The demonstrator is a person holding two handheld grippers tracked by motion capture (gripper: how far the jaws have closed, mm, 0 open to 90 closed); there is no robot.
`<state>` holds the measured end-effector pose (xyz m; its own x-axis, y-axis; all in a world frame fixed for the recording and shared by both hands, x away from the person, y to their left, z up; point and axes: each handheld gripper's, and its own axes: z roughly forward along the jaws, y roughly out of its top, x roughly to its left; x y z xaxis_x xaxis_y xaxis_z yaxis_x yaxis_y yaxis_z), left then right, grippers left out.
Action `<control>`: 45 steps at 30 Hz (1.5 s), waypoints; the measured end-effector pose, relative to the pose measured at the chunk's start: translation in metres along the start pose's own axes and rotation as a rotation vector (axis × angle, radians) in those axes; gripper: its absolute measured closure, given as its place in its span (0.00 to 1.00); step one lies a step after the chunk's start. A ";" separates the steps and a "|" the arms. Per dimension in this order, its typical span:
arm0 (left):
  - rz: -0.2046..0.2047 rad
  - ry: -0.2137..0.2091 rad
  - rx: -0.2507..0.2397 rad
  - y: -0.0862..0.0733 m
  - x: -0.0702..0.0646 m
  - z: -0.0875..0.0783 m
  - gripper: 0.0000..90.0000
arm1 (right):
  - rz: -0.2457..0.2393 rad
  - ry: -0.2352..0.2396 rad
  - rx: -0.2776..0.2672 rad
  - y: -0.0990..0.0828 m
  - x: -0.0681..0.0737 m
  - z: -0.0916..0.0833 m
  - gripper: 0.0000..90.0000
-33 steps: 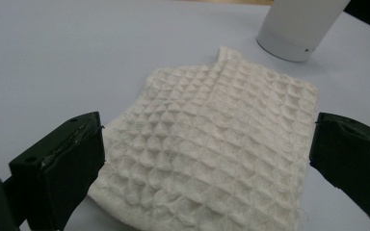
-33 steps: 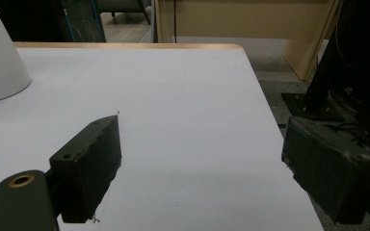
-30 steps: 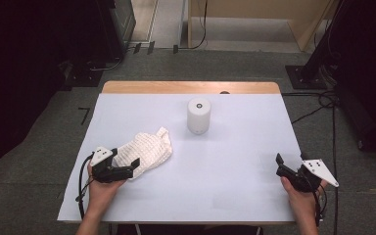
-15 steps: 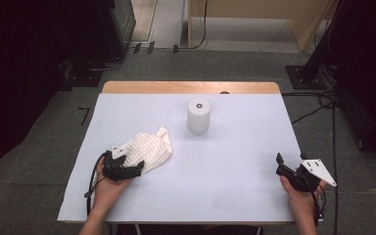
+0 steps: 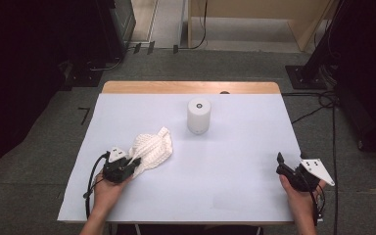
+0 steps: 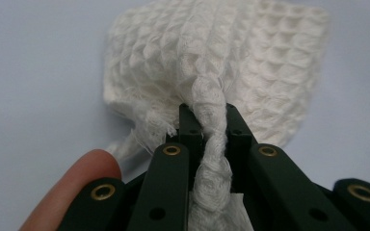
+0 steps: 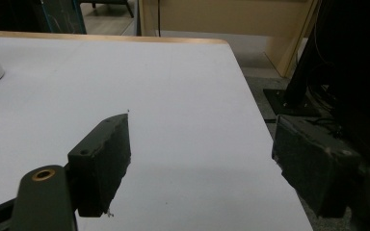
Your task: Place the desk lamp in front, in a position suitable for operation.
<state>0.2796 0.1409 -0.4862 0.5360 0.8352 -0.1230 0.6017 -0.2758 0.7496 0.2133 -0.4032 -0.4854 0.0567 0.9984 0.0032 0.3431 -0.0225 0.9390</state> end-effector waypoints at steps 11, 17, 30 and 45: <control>0.165 -0.235 -0.083 0.006 -0.066 0.007 0.93 | 0.006 0.000 -0.009 0.000 0.000 -0.001 0.25; 0.161 -0.293 -0.033 0.005 -0.067 0.012 0.38 | -0.002 0.015 -0.021 0.000 0.000 -0.002 0.24; -0.039 -0.177 -0.261 0.001 0.001 -0.027 0.01 | -0.053 0.317 -0.052 0.024 0.077 -0.017 0.17; -0.108 -0.067 -0.285 -0.012 0.023 -0.023 0.00 | -0.122 0.539 0.092 0.027 0.199 0.012 0.18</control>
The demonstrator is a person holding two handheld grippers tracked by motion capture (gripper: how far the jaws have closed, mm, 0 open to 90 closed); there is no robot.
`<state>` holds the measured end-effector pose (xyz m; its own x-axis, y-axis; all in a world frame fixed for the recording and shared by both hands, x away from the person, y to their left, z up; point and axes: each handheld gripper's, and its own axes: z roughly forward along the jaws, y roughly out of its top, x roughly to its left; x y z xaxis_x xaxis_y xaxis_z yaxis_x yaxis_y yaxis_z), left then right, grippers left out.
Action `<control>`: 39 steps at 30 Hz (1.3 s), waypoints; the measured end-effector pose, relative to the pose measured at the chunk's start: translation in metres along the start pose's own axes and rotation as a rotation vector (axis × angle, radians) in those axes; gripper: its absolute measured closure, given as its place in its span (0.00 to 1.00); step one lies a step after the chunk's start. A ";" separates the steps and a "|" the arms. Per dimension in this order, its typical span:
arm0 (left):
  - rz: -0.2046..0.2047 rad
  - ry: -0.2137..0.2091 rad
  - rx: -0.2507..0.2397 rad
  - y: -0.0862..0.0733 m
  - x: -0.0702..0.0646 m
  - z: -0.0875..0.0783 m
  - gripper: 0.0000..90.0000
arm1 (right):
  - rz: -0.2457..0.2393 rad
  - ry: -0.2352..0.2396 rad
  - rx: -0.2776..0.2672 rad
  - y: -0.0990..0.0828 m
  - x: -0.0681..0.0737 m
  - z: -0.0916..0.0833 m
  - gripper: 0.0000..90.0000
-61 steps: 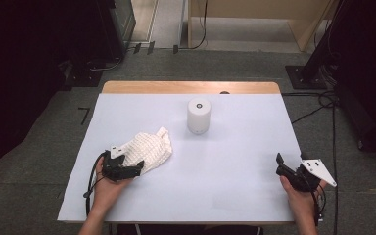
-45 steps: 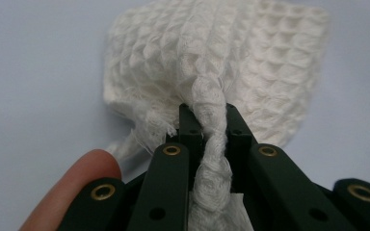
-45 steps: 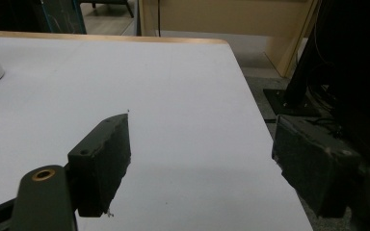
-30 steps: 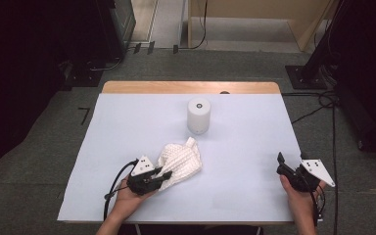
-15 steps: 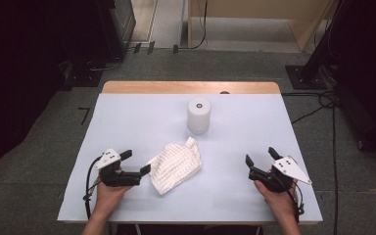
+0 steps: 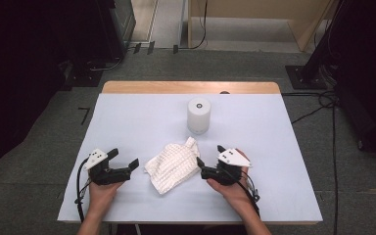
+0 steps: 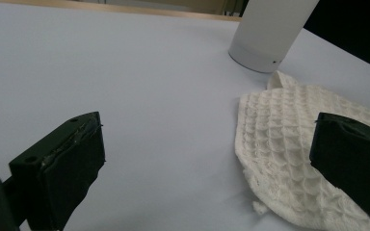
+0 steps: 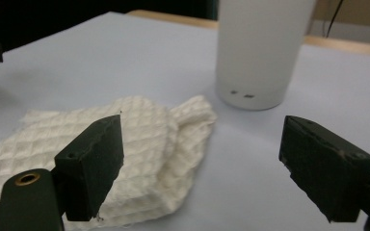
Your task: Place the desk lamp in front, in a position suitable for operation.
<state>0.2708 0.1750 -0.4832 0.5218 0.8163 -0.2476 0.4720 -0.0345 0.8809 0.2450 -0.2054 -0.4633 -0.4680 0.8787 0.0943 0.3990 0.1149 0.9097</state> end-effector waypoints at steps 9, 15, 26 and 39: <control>-0.001 0.018 0.005 -0.001 0.000 0.002 0.00 | 0.019 0.070 0.163 -0.012 0.024 0.041 0.16; -0.013 0.022 -0.003 -0.001 0.000 0.002 0.00 | 0.014 0.068 0.252 -0.012 0.024 0.050 0.20; -0.023 0.018 -0.011 -0.002 0.001 0.001 0.00 | -0.047 0.038 0.346 -0.013 0.032 0.058 0.50; -0.053 -0.004 -0.015 -0.001 0.004 0.001 0.00 | -0.036 0.063 0.211 -0.006 0.000 0.025 0.90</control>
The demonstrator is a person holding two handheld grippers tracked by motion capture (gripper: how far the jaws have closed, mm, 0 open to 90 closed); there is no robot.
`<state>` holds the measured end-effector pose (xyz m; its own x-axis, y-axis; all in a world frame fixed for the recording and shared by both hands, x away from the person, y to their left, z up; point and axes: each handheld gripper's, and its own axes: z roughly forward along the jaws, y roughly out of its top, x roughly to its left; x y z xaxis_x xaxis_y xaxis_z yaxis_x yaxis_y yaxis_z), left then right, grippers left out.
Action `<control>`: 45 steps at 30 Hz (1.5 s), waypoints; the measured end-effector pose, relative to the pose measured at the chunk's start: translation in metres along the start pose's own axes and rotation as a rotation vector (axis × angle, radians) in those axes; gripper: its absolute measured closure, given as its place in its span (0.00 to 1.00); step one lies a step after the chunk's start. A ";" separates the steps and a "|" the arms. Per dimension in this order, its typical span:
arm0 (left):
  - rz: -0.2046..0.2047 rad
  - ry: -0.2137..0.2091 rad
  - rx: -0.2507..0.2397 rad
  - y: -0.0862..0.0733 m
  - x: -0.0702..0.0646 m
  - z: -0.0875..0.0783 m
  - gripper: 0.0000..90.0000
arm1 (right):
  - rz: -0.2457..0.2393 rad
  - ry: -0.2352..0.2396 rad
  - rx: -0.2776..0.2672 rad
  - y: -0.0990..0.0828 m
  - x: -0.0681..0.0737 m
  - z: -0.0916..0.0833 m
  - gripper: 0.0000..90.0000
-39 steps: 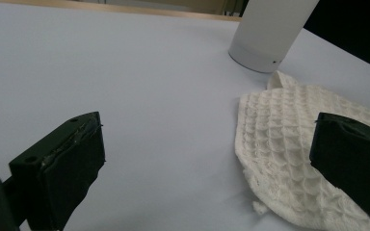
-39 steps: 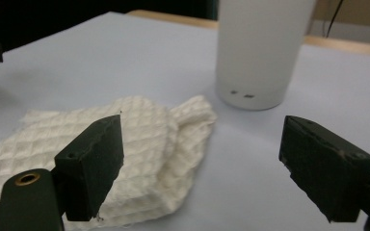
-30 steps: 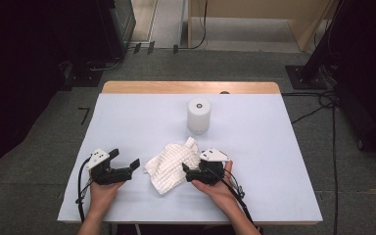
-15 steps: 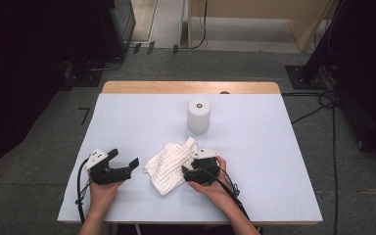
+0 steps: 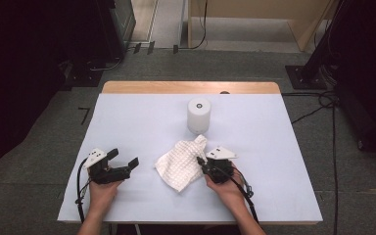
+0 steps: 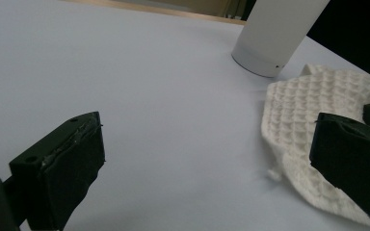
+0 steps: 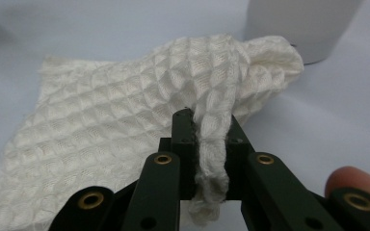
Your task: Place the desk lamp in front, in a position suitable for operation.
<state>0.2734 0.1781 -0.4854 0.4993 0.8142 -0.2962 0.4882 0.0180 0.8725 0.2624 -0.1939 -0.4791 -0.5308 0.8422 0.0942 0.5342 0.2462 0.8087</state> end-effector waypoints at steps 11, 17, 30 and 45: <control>0.012 -0.004 -0.003 0.000 -0.001 -0.001 0.00 | 0.041 -0.125 -0.034 -0.008 -0.057 -0.042 0.90; 0.013 -0.011 -0.011 -0.001 0.000 -0.002 0.00 | 0.067 -0.214 -0.042 -0.012 -0.081 -0.054 0.86; 0.007 -0.012 -0.028 -0.001 0.000 -0.003 0.00 | 0.094 -0.324 -0.200 0.015 -0.081 -0.079 0.28; 0.005 -0.022 -0.037 -0.001 0.000 -0.004 0.00 | 0.101 -0.234 -0.284 0.079 -0.040 -0.035 0.00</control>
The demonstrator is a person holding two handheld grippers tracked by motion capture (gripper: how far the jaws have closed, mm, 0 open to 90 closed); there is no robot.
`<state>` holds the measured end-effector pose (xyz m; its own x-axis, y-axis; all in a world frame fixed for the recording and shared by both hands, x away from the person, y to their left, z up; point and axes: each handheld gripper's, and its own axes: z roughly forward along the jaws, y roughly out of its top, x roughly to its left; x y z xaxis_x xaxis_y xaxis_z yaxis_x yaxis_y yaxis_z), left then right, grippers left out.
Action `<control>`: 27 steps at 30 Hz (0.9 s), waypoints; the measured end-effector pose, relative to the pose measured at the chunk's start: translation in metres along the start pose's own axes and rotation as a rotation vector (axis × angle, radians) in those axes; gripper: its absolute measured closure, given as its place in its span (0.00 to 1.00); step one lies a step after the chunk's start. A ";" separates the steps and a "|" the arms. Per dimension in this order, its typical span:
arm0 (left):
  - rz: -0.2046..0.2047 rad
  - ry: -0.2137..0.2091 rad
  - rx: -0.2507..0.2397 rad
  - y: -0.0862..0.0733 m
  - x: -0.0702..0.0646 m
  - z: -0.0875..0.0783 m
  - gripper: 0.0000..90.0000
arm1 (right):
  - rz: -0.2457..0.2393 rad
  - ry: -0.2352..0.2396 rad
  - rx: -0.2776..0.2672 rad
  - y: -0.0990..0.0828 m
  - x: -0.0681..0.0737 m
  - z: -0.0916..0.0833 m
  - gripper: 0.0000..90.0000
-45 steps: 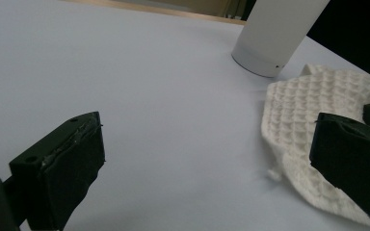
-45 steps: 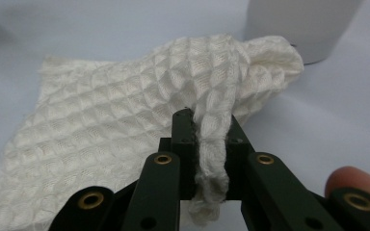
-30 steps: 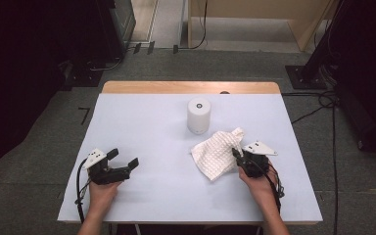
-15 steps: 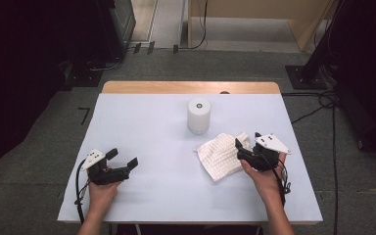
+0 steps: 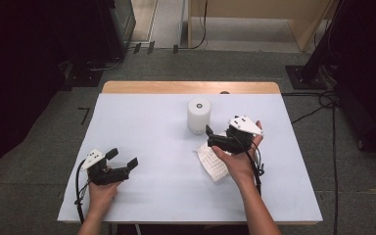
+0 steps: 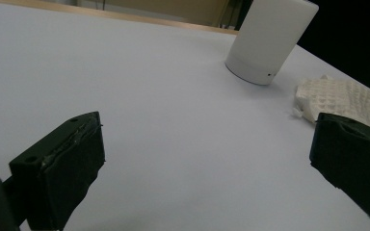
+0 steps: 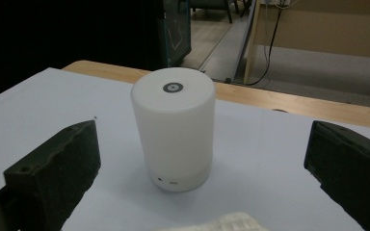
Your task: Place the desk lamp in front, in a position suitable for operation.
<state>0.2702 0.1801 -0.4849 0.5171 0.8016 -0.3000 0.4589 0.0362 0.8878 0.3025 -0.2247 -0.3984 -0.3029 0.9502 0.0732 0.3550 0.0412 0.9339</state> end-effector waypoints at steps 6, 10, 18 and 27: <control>0.001 -0.006 0.000 0.000 0.001 0.000 0.00 | -0.034 0.033 0.010 0.003 0.020 0.028 0.00; 0.003 -0.007 -0.001 0.000 0.001 0.000 0.00 | -0.032 0.034 0.010 0.004 0.026 0.045 0.00; 0.014 -0.003 -0.011 0.001 -0.001 -0.001 0.00 | 0.012 -0.036 0.085 -0.006 0.027 0.097 0.05; 0.017 0.002 -0.005 0.000 -0.002 0.000 0.00 | 0.027 -0.083 0.121 -0.008 0.027 0.131 0.07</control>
<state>0.2697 0.1783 -0.4842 0.5233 0.8034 -0.2840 0.4461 0.0257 0.8946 0.4070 -0.1593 -0.4496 -0.2195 0.9735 0.0640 0.4677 0.0475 0.8826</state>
